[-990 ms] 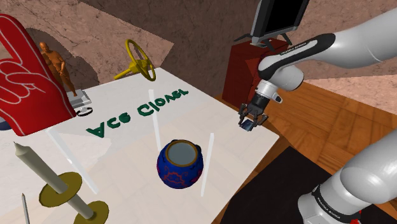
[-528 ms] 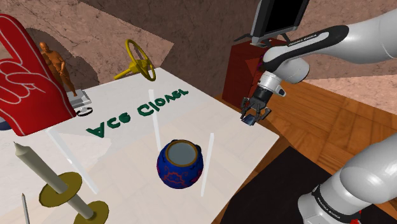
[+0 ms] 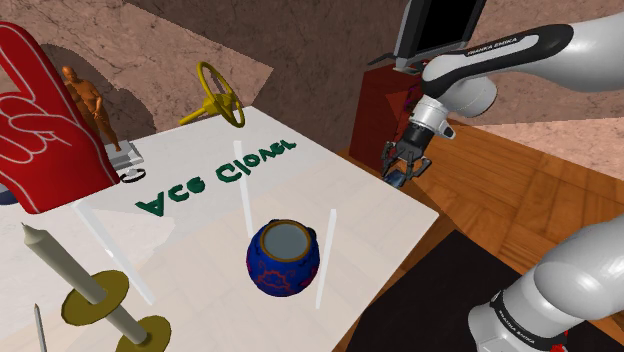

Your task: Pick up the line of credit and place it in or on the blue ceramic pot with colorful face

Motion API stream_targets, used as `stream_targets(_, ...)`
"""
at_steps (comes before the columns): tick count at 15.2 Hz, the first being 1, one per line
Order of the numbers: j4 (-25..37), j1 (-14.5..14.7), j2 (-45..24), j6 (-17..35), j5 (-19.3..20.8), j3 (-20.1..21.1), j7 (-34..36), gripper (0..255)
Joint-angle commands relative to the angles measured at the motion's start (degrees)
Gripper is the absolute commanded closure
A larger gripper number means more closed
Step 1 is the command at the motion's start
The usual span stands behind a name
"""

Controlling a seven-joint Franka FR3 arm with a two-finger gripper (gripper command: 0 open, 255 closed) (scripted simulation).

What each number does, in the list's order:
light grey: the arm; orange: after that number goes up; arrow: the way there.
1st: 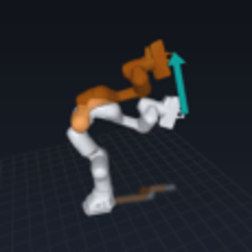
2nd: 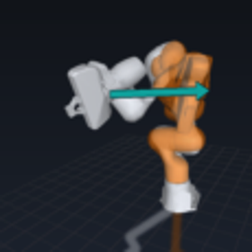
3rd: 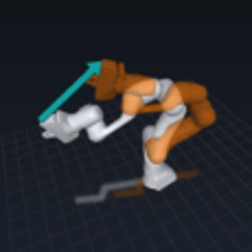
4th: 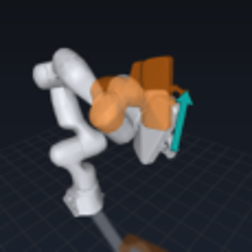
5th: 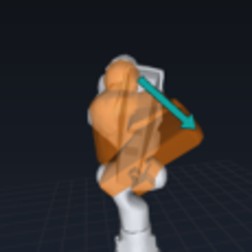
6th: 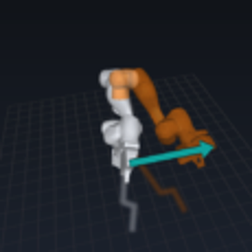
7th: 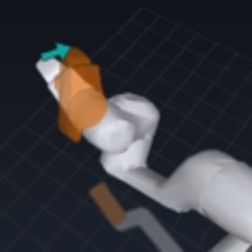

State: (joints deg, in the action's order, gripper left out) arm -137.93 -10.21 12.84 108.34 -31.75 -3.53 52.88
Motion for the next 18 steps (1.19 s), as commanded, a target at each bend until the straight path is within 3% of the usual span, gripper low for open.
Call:
stream_targets(1, 0.76, -0.02, 0.94, -1.44, 0.33, 0.04, 1.00, 255)
stream_targets(14, 6.99, -0.37, 4.61, -10.15, 1.95, -0.30, 5.81, 255)
stream_targets(18, 4.98, 2.33, 6.50, -7.23, -0.92, 3.61, 10.44, 255)
